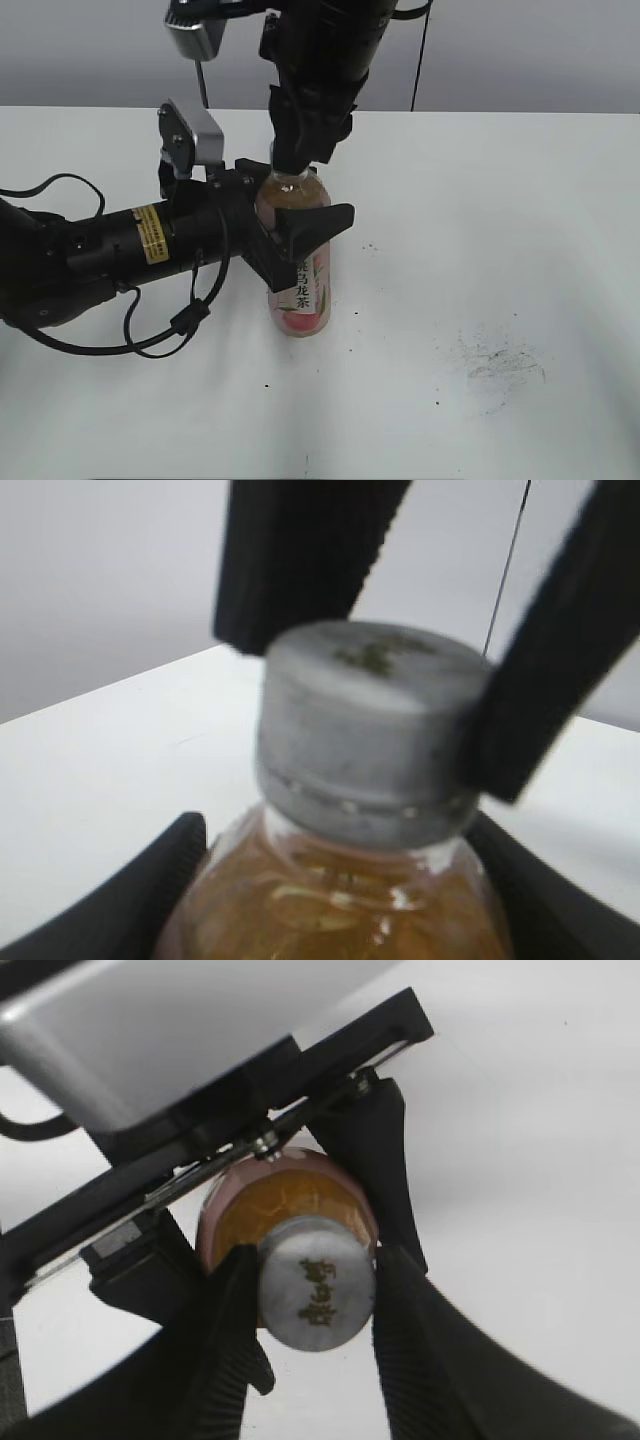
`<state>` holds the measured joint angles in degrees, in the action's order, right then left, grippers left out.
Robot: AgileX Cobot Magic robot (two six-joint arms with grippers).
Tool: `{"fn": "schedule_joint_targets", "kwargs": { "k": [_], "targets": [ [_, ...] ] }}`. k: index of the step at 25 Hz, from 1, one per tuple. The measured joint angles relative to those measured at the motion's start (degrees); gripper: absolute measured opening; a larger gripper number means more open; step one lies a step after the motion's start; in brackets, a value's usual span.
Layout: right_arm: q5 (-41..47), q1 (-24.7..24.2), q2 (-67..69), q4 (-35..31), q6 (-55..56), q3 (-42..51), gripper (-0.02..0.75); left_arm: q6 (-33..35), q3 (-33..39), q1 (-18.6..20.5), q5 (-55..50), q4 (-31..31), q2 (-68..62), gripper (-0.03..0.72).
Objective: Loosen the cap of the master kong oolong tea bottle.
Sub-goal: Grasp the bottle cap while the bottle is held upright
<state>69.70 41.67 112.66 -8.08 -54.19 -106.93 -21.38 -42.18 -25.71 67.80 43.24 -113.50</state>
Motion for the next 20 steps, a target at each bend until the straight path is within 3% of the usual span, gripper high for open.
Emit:
{"fn": "schedule_joint_targets", "kwargs": {
  "k": [6,16,20],
  "targets": [
    [0.05,0.00,-0.05,-0.05,-15.59,0.00,0.271,0.14,0.00,0.00,0.05,0.65,0.00,0.447],
    [0.22,0.00,-0.16,-0.47,-53.89,0.00,0.271,0.25,0.00,0.00,0.11,1.31,0.00,0.447],
    [0.32,0.00,-0.21,-0.27,-62.72,0.00,0.270,0.19,-0.10,0.05,0.11,1.88,0.00,0.447]
  ]
}}
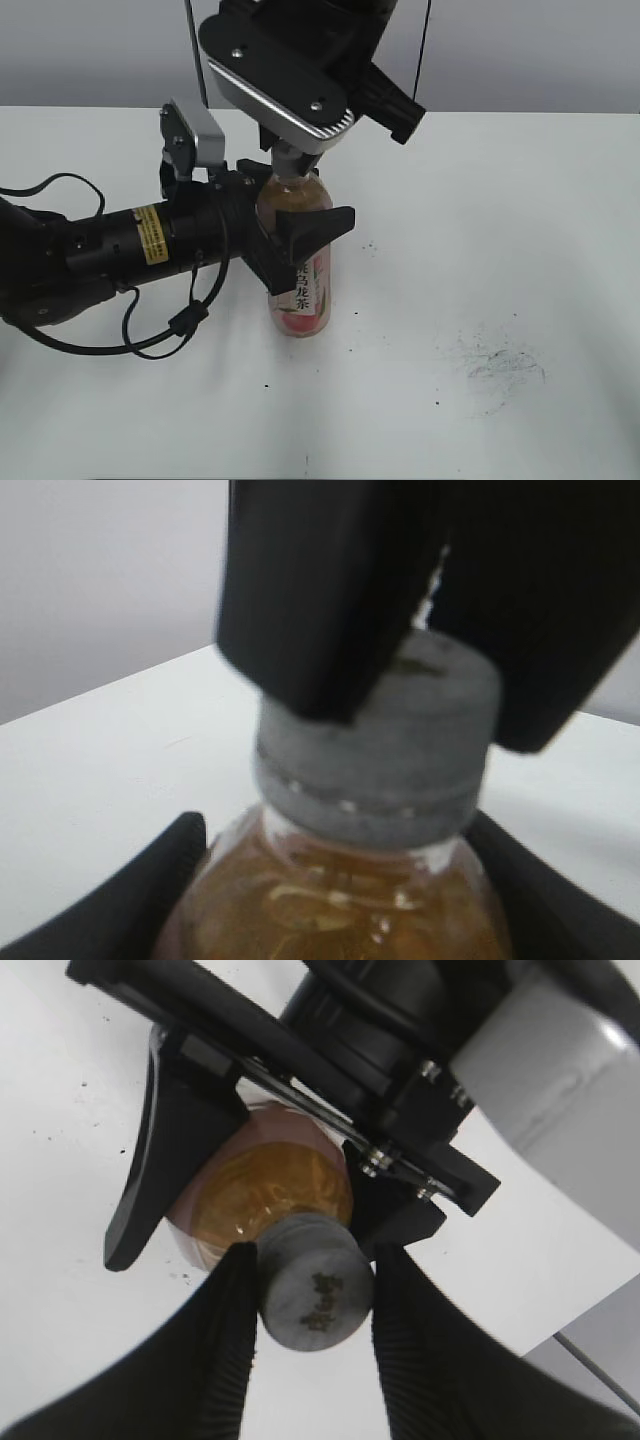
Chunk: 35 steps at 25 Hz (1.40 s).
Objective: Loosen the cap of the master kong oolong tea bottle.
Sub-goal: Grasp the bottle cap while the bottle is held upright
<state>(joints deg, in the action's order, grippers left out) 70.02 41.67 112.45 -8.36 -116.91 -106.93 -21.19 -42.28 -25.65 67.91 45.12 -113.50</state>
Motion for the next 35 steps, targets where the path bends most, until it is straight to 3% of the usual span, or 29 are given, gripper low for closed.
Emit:
{"fn": "schedule_joint_targets", "kwargs": {
  "k": [3,5,7,11,16,21,24,31,35],
  "targets": [
    [0.07,0.05,0.00,0.28,-1.31,0.00,0.270,0.00,-0.07,0.00,-0.11,0.12,0.00,0.447],
    [0.09,0.05,0.00,0.40,3.76,0.00,0.269,0.00,-0.12,0.00,-0.11,0.28,0.00,0.447],
    [0.14,0.24,-0.05,0.94,14.05,0.00,0.288,0.00,-0.18,0.00,-0.11,0.50,0.00,0.447],
    [0.10,0.28,0.05,3.53,38.08,0.00,0.474,0.28,-0.18,0.00,0.12,1.38,0.00,0.447],
    [0.10,0.28,0.05,4.25,66.29,0.00,0.535,0.40,-0.18,0.00,0.12,1.43,0.00,0.447],
    [0.10,0.28,0.05,2.55,93.05,0.00,0.510,0.46,-0.18,0.00,0.14,1.56,0.00,0.447],
    [0.10,0.28,0.05,0.18,103.27,0.00,0.464,0.46,-0.18,0.00,0.20,1.61,0.00,0.447],
    [0.10,0.28,0.05,-0.38,109.71,0.00,0.350,0.46,-0.18,0.00,0.25,1.79,0.00,0.447],
    [0.10,0.28,0.05,1.29,109.72,0.00,0.340,0.46,-0.18,0.00,0.25,1.79,0.00,0.447]
  ]
}}
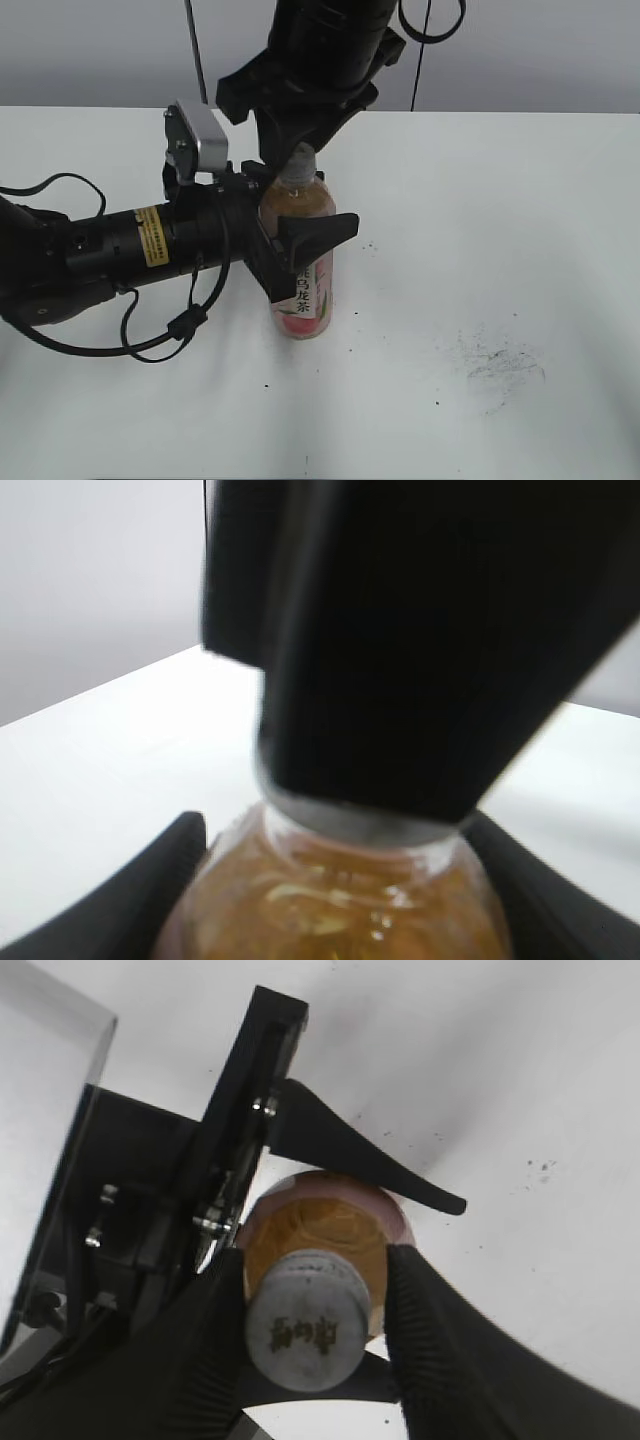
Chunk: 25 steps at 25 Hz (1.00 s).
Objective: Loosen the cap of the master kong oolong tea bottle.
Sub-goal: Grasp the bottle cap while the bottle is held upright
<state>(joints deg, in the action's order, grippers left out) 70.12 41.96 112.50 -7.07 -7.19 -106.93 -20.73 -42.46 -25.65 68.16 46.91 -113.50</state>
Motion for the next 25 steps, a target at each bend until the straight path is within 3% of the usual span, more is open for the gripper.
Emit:
{"fn": "schedule_joint_targets", "kwargs": {
  "k": [9,13,17,20,25],
  "targets": [
    [-0.06,0.00,0.00,0.63,0.05,2.57,0.368,0.00,0.00,0.00,0.00,0.07,0.00,0.447],
    [-0.12,0.06,-0.15,1.02,0.05,2.63,0.295,0.00,-0.04,-0.05,0.00,0.07,0.00,0.447],
    [-0.12,0.13,-0.22,1.39,-1.98,2.63,0.287,-0.22,-0.06,-0.05,-0.11,0.07,0.00,0.447],
    [-0.14,0.13,-0.22,1.39,-8.00,2.63,0.283,-0.22,-0.06,-0.05,-0.11,0.07,0.00,0.447],
    [-0.18,0.13,-0.22,1.30,-27.44,2.63,0.282,-0.24,-0.06,-0.05,-0.11,0.12,0.00,0.447]
  ]
}}
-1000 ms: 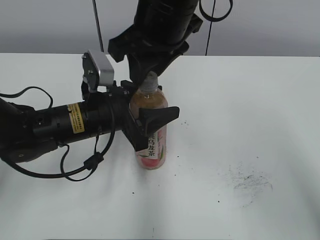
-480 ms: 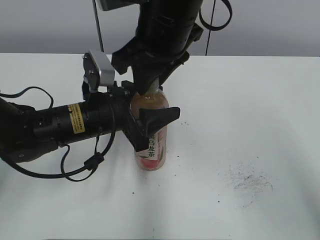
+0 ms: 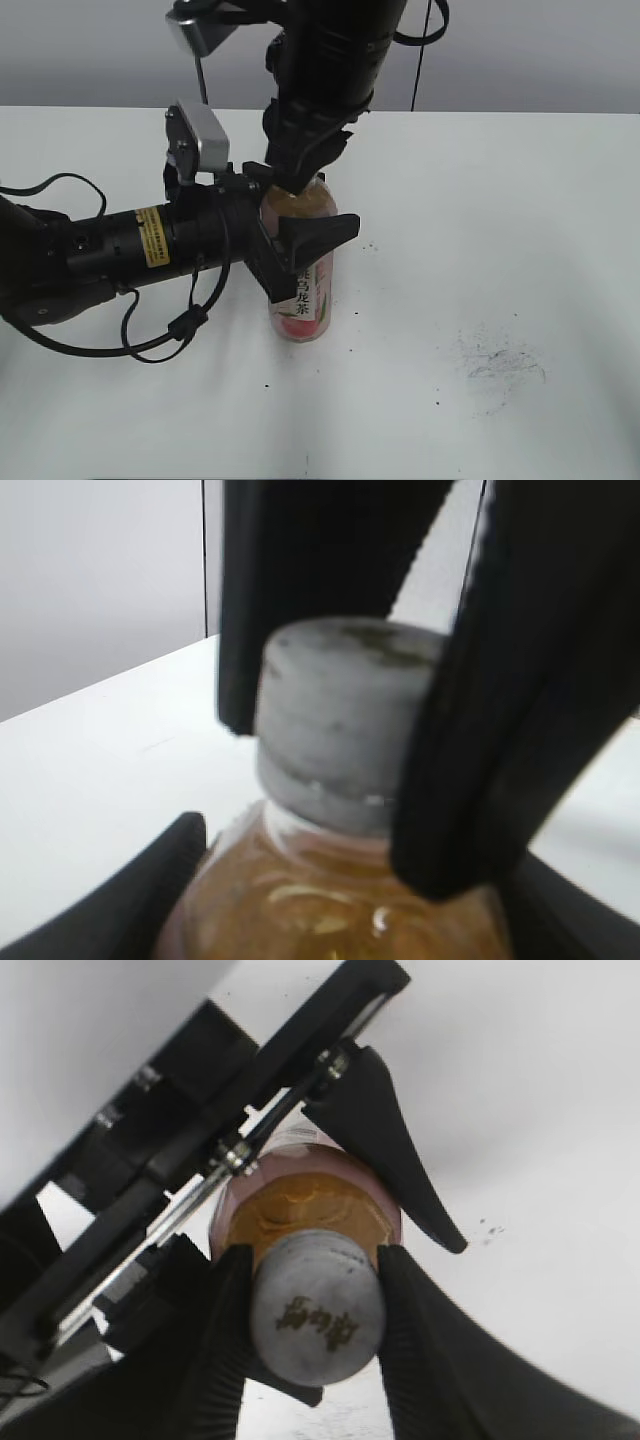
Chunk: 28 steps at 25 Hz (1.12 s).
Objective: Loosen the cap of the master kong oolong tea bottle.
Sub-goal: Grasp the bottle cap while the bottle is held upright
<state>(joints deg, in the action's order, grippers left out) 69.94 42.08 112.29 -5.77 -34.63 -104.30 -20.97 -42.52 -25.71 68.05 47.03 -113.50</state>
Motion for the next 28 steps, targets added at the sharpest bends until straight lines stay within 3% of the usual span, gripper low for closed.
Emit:
{"fn": "schedule_joint_targets", "kwargs": {
  "k": [8,14,19,24,28],
  "targets": [
    [0.29,0.00,-0.07,-0.92,-33.58,0.00,0.284,0.23,0.00,0.00,0.12,0.36,0.00,0.447],
    [0.45,0.00,-0.12,-1.44,-65.13,0.00,0.292,0.36,0.00,0.00,0.12,0.62,0.00,0.447],
    [0.59,0.00,-0.18,-1.39,-82.25,0.00,0.293,0.29,0.00,0.00,0.16,0.45,0.00,0.447],
    [0.61,0.00,-0.18,-1.21,-87.57,0.00,0.293,0.19,0.00,0.00,0.16,0.28,0.00,0.447],
    [0.39,0.00,-0.18,-0.36,-76.82,0.01,0.342,0.02,0.00,0.00,0.16,0.28,0.00,0.447]
  ]
}}
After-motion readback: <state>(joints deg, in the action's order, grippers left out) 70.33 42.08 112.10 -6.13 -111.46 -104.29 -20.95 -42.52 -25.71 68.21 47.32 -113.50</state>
